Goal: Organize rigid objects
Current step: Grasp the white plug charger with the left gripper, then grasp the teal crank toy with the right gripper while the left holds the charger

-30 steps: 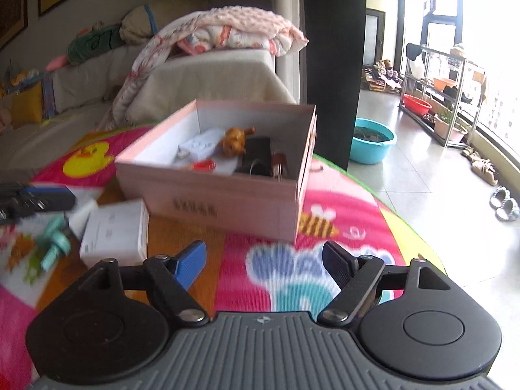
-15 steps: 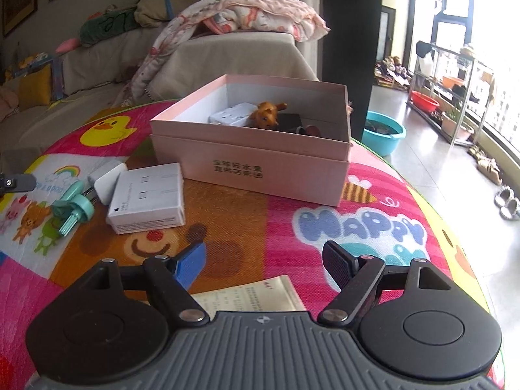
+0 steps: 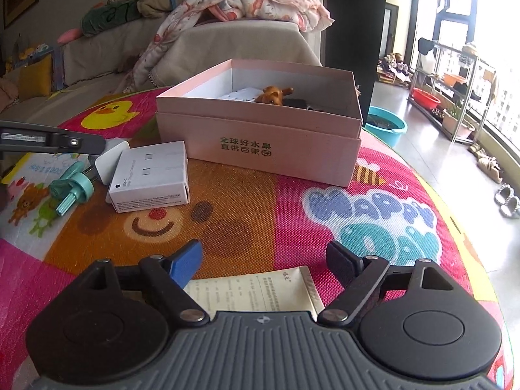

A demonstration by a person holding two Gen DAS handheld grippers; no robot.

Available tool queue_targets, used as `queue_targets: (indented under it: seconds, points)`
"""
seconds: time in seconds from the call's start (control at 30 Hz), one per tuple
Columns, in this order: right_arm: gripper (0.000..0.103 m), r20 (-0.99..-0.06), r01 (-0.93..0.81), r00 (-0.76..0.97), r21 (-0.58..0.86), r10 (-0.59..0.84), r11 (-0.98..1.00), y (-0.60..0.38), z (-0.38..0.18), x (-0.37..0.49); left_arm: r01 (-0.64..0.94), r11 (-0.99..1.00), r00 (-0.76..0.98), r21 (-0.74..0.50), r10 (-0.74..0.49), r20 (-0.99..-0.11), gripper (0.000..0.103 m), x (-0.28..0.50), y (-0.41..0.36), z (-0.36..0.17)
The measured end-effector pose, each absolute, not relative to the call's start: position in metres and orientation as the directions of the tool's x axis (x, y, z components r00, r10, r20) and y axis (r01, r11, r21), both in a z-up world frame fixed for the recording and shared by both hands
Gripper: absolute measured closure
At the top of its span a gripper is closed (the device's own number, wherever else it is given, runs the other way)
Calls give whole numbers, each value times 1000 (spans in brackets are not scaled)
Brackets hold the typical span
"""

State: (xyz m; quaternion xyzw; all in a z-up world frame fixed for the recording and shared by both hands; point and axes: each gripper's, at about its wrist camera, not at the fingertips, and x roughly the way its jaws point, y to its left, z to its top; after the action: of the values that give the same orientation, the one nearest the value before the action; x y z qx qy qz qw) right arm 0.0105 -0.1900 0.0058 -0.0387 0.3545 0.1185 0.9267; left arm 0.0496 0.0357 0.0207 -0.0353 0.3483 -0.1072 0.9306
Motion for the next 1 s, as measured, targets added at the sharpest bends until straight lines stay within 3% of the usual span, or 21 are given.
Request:
queue_targets:
  seconds: [0.13,0.33,0.57,0.8,0.93,1.0]
  points:
    - [15,-670,-253,714,24,204,967,-190,5,12,164,970,707,-178,-242,-665,75,56,41,8]
    - [11,-673,-266,707,30,217,963,-189,5,13,148,948,741,-280,-294,-604,79,32,71,17]
    - [11,-644,-299,727,15,238,954,-181,15,6,71,951,807,-300,-232,-543,79,-10,117,40]
    - [11,-621,-502,662,47,419,863,-123,40,1,-46,967,799,-252,-116,-590,79,-36,144,36]
    - [11,-643,-593,587,71,491,802,-76,39,8,-35,967,761,-251,-137,-634,79,-47,141,21]
    - [17,-652,-622,572,50,498,781,-54,34,12,-26,966,751,-259,-152,-642,78,-51,138,15]
